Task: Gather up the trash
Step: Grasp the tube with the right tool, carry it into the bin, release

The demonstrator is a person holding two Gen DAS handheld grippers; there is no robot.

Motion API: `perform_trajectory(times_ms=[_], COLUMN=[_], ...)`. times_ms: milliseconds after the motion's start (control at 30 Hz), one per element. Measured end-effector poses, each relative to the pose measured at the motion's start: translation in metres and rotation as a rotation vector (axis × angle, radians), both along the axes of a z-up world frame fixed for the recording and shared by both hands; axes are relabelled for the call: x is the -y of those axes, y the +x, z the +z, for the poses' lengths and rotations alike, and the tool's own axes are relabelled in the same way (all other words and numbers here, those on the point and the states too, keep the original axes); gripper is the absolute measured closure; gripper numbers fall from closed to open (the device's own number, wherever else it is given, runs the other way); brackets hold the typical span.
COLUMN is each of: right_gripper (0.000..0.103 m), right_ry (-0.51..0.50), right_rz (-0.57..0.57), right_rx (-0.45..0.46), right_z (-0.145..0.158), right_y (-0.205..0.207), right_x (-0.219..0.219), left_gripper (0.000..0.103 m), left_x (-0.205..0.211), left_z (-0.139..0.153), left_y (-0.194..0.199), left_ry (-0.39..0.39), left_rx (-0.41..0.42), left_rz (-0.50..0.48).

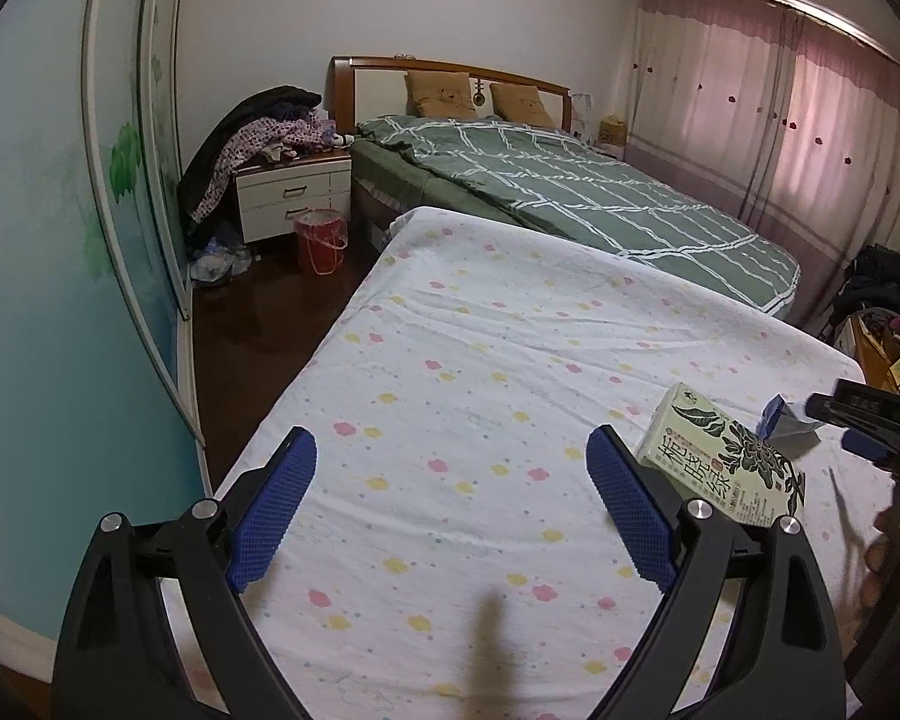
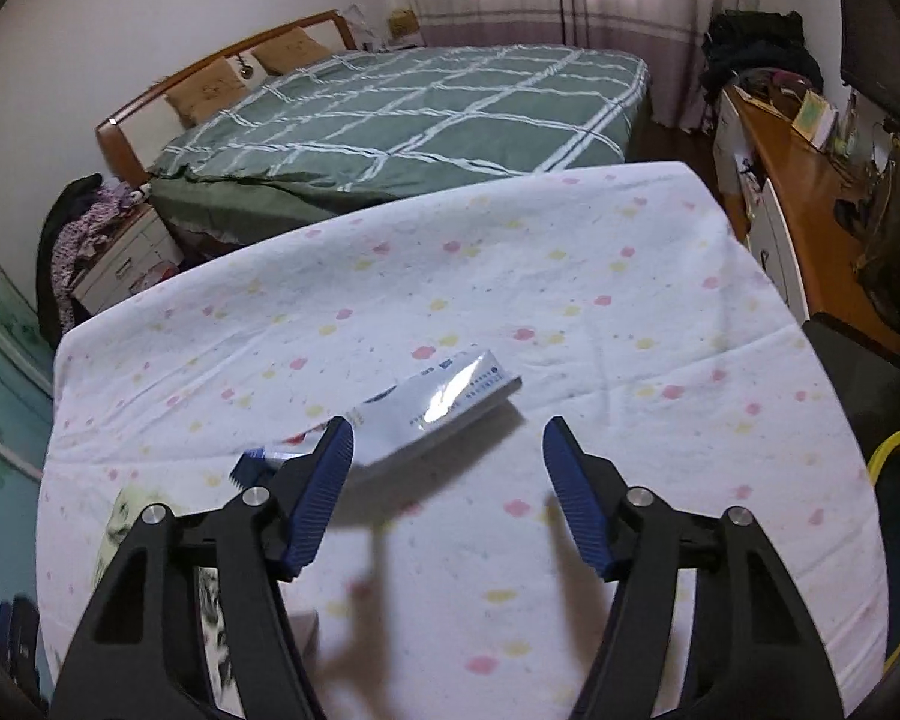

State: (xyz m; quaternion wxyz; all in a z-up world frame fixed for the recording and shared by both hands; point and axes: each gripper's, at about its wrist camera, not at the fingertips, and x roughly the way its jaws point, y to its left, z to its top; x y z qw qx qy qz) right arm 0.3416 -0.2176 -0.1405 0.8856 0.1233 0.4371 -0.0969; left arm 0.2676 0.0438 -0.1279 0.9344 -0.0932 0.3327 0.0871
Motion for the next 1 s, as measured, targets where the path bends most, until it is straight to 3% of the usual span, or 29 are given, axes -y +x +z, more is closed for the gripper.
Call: perform_trajectory(times_ms=[267, 333, 400, 567, 800, 1000], right_gripper=[0.040, 0.048, 0.068, 0.093, 0.094, 0.094], right_ry=[0.037, 0.043, 0.063, 0.114, 0.075, -0.039], right_rz=[-0.032, -0.028, -0.017, 0.023, 0.022, -0.054], right_rx=[-0.044, -0.042, -0.038, -0.005, 0.095, 0.190], right_z=[-0.015, -0.014, -0.013, -0.006, 0.025, 0.043], right_y=[0.023, 0.024, 0.024, 0.020, -0.017, -0.086], right_x=[-0.006, -0.008, -0.008, -0.009, 0.005, 0.041], left_gripper=[0.013, 0.013, 0.013, 0.013, 0.013, 0.012], left_x=[0.003, 0.003, 0.004, 0.005, 0.007, 0.007], left_z=[-0.001, -0.001, -0.002, -0.002, -0.003, -0.001], left_y=[-0.001, -0.001, -0.001, -0.001, -0.001, -0.003], left_ry=[-0.010, -0.014, -0.013, -0.003, 0.011, 0.012], left_rx=[-0.005, -0.006, -0.007, -0.010, -0.011, -0.004], left_rz=[-0.010, -0.010, -0.008, -0.008, -0.008, -0.005])
